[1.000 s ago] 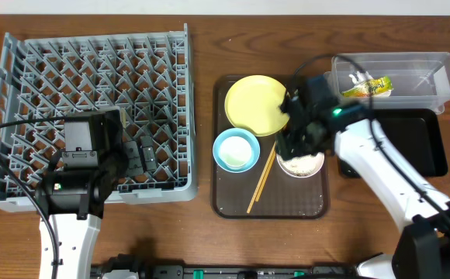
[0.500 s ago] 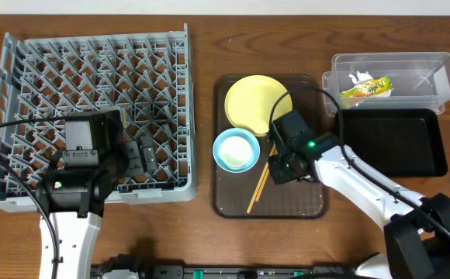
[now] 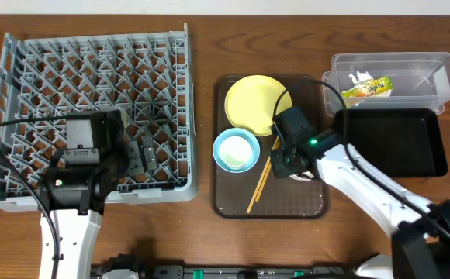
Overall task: Sort waste into correct bins and load items into the dishwasher rack
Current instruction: 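Reach right gripper to the white rice bowl and grip its rim, then tip the white bowl over the black tray to pour out the rice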
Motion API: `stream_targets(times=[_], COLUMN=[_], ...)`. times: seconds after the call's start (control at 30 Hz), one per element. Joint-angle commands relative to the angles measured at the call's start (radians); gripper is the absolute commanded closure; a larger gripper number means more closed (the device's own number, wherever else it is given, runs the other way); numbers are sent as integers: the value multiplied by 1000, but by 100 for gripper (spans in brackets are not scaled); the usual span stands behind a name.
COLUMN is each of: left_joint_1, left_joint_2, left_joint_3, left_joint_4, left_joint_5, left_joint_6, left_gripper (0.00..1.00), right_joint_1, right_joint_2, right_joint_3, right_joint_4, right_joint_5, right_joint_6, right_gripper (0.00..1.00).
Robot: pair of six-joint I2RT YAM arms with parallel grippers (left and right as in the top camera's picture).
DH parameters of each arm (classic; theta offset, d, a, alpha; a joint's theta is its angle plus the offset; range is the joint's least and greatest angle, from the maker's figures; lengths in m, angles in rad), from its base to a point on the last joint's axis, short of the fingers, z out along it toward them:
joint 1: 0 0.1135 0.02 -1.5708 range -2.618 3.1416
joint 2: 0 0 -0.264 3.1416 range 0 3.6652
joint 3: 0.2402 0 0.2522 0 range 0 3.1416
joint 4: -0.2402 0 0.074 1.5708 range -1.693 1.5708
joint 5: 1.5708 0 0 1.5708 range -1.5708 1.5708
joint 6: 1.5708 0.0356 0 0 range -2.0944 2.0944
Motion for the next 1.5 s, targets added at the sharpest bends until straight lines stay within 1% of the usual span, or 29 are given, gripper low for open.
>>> stream_targets(times=[0.0,0.07,0.17,0.3,0.5,0.6,0.7,0.87,1.0,1.1,1.2,1.47], left_joint_1=[-2,-2,-2,-2,-2,-2,-2,-2,-2,-2,-2,-2], left_joint_2=[4,4,4,4,4,4,4,4,4,4,4,4], left_joint_3=[25,25,25,25,25,25,25,25,25,25,25,25], left_joint_4=[-1,1,0,0,0,1,1,1,0,1,1,0], left_joint_5=[2,2,2,2,2,2,2,2,2,2,2,2], left_joint_6=[13,13,13,13,13,13,13,13,13,13,13,13], left_gripper=[2,2,2,2,2,2,2,2,2,2,2,2], right_joint_1=[-22,-54,-127,-283,-511,-610,-714,-872,-960,-1006,-1039,-1119], right_joint_2=[-89,-129,-182,-205,-201,-201,-201,-198,-179,-148,-95,60], right_joint_3=[76,96,101,100,64,41,18,-38,-89,-122,-145,-154], right_joint_4=[-11,-18,-16,-31,-35,-34,-29,23,96,150,206,360], right_joint_5=[-4,-12,-73,-225,-449,-529,-633,-806,-983,-1059,-1141,-1450], right_joint_6=[36,55,54,48,-9,-36,-87,-153,-196,-195,-195,-196], right_gripper=[99,99,99,99,99,99,99,99,99,99,99,99])
